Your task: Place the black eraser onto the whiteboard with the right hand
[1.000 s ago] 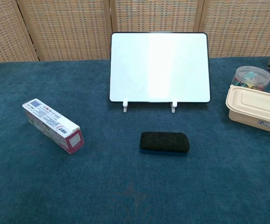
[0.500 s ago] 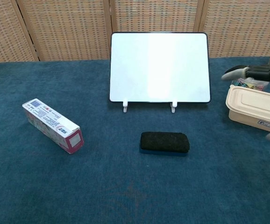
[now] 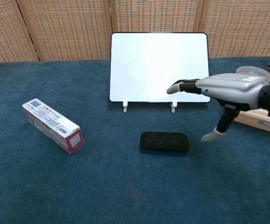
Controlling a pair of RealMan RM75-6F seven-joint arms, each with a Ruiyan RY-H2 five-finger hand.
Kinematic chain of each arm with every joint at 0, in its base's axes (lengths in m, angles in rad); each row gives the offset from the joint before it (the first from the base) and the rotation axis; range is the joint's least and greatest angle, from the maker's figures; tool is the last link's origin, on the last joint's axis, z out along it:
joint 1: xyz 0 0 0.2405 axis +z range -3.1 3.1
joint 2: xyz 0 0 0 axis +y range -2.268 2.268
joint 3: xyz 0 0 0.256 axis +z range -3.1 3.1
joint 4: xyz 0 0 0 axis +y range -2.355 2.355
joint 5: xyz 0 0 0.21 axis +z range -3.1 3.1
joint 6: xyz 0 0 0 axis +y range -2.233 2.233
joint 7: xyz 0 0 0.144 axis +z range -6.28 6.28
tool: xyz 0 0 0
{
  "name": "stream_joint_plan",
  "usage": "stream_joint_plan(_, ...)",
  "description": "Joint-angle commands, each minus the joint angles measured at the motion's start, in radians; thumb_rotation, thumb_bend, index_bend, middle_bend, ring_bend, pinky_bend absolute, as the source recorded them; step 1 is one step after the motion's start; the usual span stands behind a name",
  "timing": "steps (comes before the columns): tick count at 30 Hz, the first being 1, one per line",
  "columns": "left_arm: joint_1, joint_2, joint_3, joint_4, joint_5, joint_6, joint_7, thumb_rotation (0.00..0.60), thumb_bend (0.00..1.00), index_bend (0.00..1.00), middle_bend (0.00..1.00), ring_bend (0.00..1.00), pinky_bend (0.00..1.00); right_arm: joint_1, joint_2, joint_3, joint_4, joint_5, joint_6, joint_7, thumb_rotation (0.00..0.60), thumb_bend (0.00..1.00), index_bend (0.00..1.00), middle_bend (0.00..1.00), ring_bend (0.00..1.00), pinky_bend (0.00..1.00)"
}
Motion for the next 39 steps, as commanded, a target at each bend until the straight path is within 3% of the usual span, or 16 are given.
stream_joint_plan(1,-0.003,-0.001,-0.002,0.003,-0.008,-0.008,-0.001,0.6,0.0,0.0,0.0,0.0,0.0,0.05,-0.09,0.007,0.027,0.098,-0.007,-0.145,0.6,0.0,0.01,0.05,0.0,0.15)
stream_joint_plan(9,-0.012,0.0,-0.008,0.007,-0.03,-0.032,-0.006,0.6,0.0,0.0,0.0,0.0,0.0,0.103,-0.217,-0.012,0.084,0.226,0.021,-0.303,0.6,0.0,0.06,0.14,0.09,0.24)
stream_joint_plan(17,-0.015,0.003,-0.012,0.01,-0.044,-0.046,-0.017,0.6,0.0,0.0,0.0,0.0,0.0,0.14,-0.284,-0.001,0.113,0.323,0.034,-0.333,0.6,0.0,0.18,0.26,0.24,0.34)
stream_joint_plan(23,-0.017,0.006,-0.013,0.011,-0.049,-0.051,-0.026,0.6,0.0,0.0,0.0,0.0,0.0,0.153,-0.331,-0.008,0.163,0.313,0.079,-0.335,0.6,0.01,0.29,0.38,0.36,0.42)
stream_joint_plan(29,-0.018,0.007,-0.011,0.011,-0.05,-0.054,-0.028,0.6,0.0,0.0,0.0,0.0,0.0,0.152,-0.36,-0.019,0.198,0.268,0.118,-0.31,0.6,0.2,0.46,0.55,0.52,0.55)
stream_joint_plan(39,-0.018,0.01,-0.009,0.011,-0.051,-0.058,-0.033,0.6,0.0,0.0,0.0,0.0,0.0,0.144,-0.358,-0.032,0.196,0.204,0.153,-0.267,0.6,0.32,0.5,0.6,0.57,0.58)
